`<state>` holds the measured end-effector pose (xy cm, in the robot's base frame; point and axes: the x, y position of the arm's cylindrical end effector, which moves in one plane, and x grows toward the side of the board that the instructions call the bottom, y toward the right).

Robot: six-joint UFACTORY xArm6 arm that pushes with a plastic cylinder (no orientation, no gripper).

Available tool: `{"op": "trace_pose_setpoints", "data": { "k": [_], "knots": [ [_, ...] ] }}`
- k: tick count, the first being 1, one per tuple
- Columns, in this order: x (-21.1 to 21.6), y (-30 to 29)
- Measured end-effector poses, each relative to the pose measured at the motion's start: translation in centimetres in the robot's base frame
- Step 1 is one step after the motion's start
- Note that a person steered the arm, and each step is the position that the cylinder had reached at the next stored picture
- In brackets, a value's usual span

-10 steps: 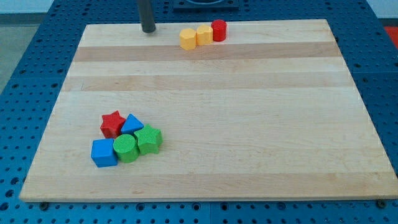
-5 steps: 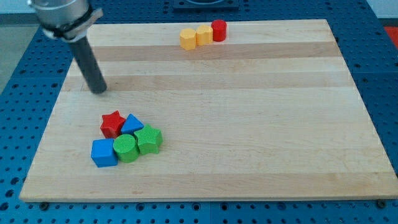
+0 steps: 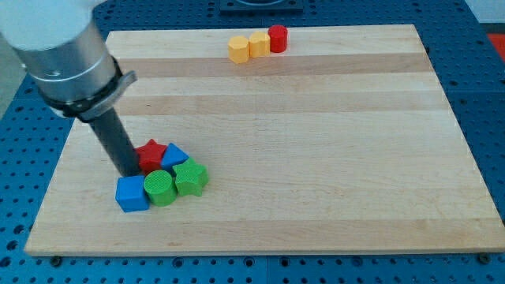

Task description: Push the red star to the top right

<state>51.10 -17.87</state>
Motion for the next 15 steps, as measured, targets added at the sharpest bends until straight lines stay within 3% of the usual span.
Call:
{"op": "trace_pose_setpoints", "data": {
  "k": [9, 15],
  "knots": [
    [-11.9, 16.7],
    [-16.2, 30.7]
  ]
}}
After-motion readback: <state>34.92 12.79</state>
